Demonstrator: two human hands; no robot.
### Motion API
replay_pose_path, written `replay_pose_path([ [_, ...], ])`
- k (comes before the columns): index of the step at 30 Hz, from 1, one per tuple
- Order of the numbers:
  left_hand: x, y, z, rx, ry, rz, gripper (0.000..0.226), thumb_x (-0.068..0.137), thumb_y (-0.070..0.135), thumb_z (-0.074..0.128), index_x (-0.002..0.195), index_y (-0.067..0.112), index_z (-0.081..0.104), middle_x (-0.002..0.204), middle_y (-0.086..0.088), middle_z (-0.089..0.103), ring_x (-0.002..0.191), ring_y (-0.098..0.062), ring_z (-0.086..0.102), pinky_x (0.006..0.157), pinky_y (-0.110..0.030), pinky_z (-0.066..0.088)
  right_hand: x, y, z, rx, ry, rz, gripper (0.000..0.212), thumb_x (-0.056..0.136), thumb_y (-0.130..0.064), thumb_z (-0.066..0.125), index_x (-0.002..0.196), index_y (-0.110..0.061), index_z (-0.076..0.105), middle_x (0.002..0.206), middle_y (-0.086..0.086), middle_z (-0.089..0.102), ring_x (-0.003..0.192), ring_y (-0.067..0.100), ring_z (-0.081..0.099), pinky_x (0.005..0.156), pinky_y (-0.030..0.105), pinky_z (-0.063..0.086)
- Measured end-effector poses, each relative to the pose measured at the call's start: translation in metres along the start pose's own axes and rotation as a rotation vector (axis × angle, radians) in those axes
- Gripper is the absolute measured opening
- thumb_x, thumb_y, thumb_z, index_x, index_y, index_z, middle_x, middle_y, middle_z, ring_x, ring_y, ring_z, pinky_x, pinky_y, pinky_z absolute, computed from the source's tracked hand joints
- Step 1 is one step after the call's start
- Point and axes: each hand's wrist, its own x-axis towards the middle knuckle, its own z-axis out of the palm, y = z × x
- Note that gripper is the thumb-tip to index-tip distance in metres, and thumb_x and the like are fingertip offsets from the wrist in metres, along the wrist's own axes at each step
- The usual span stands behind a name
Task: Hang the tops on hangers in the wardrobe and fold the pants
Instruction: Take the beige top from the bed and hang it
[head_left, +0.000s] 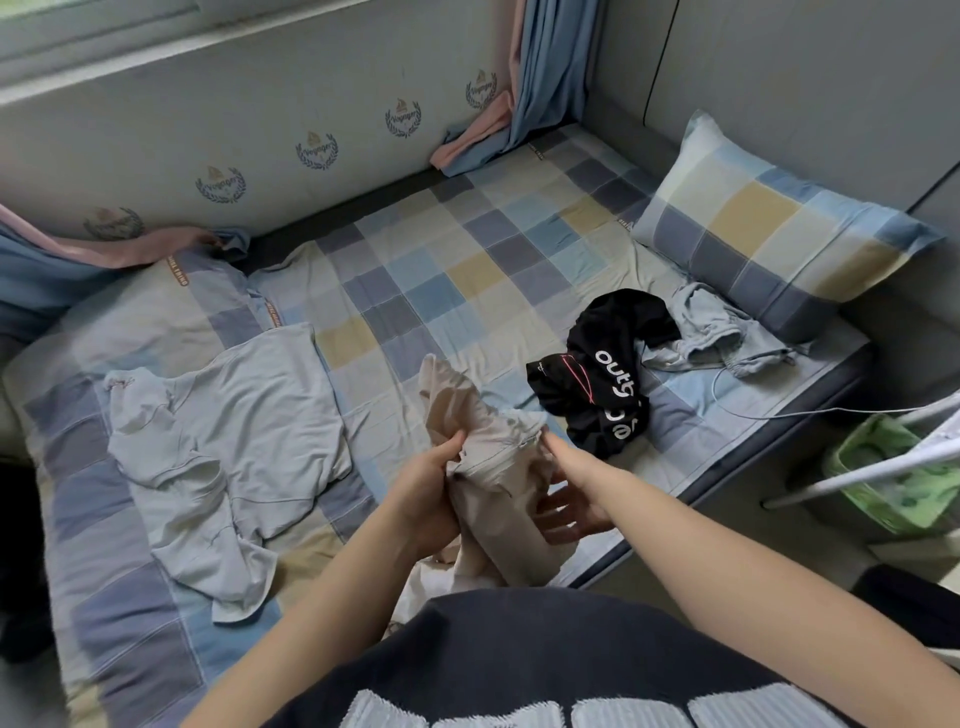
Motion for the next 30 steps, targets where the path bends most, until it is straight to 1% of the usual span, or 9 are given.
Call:
replay_pose_path([
  [5, -0.009, 0.002, 0.005, 0.016, -0.048, 0.017, 0.046, 0.100, 0.035, 0.050, 0.130, 0.003, 0.065, 0.125, -0.019, 0.069, 0.110, -0.031, 0.069, 0.088, -0.039, 0.056, 0.008, -0.010, 0.009, 0.253, -0.038, -0.156, 0.016, 0.097, -0.024, 0.056, 0.094, -0.010, 0.064, 0.087, 0.010, 0.066, 0.077, 0.025, 0.067, 0.068, 0.038, 0.056],
  [7, -0.007, 0.002, 0.001, 0.009, -0.019, 0.036, 0.045, 0.102, 0.034, 0.050, 0.132, 0.003, 0.063, 0.131, -0.020, 0.066, 0.122, -0.034, 0.063, 0.097, -0.041, 0.052, 0.008, -0.013, 0.009, 0.286, -0.005, -0.210, 0.017, 0.096, -0.004, 0.049, 0.091, -0.011, 0.064, 0.082, 0.009, 0.064, 0.074, 0.022, 0.063, 0.066, 0.036, 0.053],
  [11, 0.003, -0.004, -0.011, 0.082, 0.135, 0.118, 0.031, 0.103, 0.030, 0.056, 0.123, 0.009, 0.067, 0.116, -0.012, 0.074, 0.113, -0.029, 0.068, 0.098, -0.041, 0.053, -0.003, -0.028, 0.001, 0.440, 0.036, -0.393, 0.014, 0.097, -0.006, 0.057, 0.091, -0.015, 0.066, 0.076, 0.009, 0.066, 0.067, 0.024, 0.062, 0.062, 0.034, 0.052],
  [14, 0.009, -0.011, -0.022, 0.451, 0.343, 0.111, 0.024, 0.098, 0.031, 0.064, 0.106, 0.009, 0.070, 0.089, -0.006, 0.074, 0.084, -0.021, 0.068, 0.074, -0.032, 0.053, -0.014, -0.041, -0.009, 0.462, -0.001, -0.537, 0.024, 0.102, -0.003, 0.040, 0.102, -0.005, 0.064, 0.087, 0.016, 0.069, 0.079, 0.030, 0.067, 0.076, 0.042, 0.057],
  [17, 0.012, -0.012, -0.036, 1.065, 0.339, 0.016, 0.033, 0.089, 0.038, 0.070, 0.087, 0.005, 0.075, 0.069, -0.004, 0.065, 0.061, -0.018, 0.057, 0.058, -0.027, 0.044, -0.029, -0.052, -0.012, 0.438, -0.029, -0.630, 0.030, 0.099, 0.000, 0.033, 0.112, 0.001, 0.060, 0.095, 0.020, 0.065, 0.092, 0.034, 0.063, 0.098, 0.052, 0.050],
  [20, 0.013, -0.005, -0.035, 1.377, 0.322, 0.103, 0.036, 0.088, 0.050, 0.067, 0.073, 0.019, 0.077, 0.062, 0.003, 0.060, 0.060, -0.020, 0.057, 0.055, -0.023, 0.043, -0.050, -0.056, -0.013, 0.442, -0.125, -0.698, 0.033, 0.095, 0.000, 0.032, 0.085, -0.007, 0.063, 0.085, 0.014, 0.064, 0.083, 0.029, 0.064, 0.087, 0.043, 0.054],
  [23, 0.017, 0.005, -0.025, 1.337, 0.505, 0.403, 0.046, 0.087, 0.063, 0.062, 0.105, 0.021, 0.061, 0.098, 0.002, 0.066, 0.092, -0.021, 0.064, 0.082, -0.037, 0.054, -0.074, -0.053, -0.015, 0.371, -0.269, -0.709, 0.043, 0.092, -0.002, 0.030, 0.078, -0.011, 0.070, 0.082, 0.011, 0.069, 0.079, 0.025, 0.069, 0.076, 0.037, 0.059],
  [25, 0.023, 0.014, -0.012, 1.173, 0.464, 0.422, 0.069, 0.084, 0.074, 0.058, 0.121, 0.016, 0.056, 0.111, -0.001, 0.064, 0.100, -0.021, 0.063, 0.090, -0.043, 0.054, -0.090, -0.051, -0.017, 0.298, -0.295, -0.728, 0.038, 0.092, -0.002, 0.030, 0.090, -0.007, 0.068, 0.091, 0.015, 0.069, 0.087, 0.027, 0.070, 0.084, 0.042, 0.058],
  [30, 0.033, 0.028, 0.010, 0.768, 0.212, -0.137, 0.078, 0.070, 0.091, 0.053, 0.108, 0.023, 0.054, 0.104, -0.006, 0.071, 0.086, -0.021, 0.075, 0.074, -0.033, 0.061, -0.115, -0.041, -0.024, 0.184, -0.351, -0.735, 0.048, 0.092, -0.001, 0.028, 0.130, 0.015, 0.053, 0.125, 0.033, 0.058, 0.116, 0.045, 0.057, 0.105, 0.059, 0.043],
])
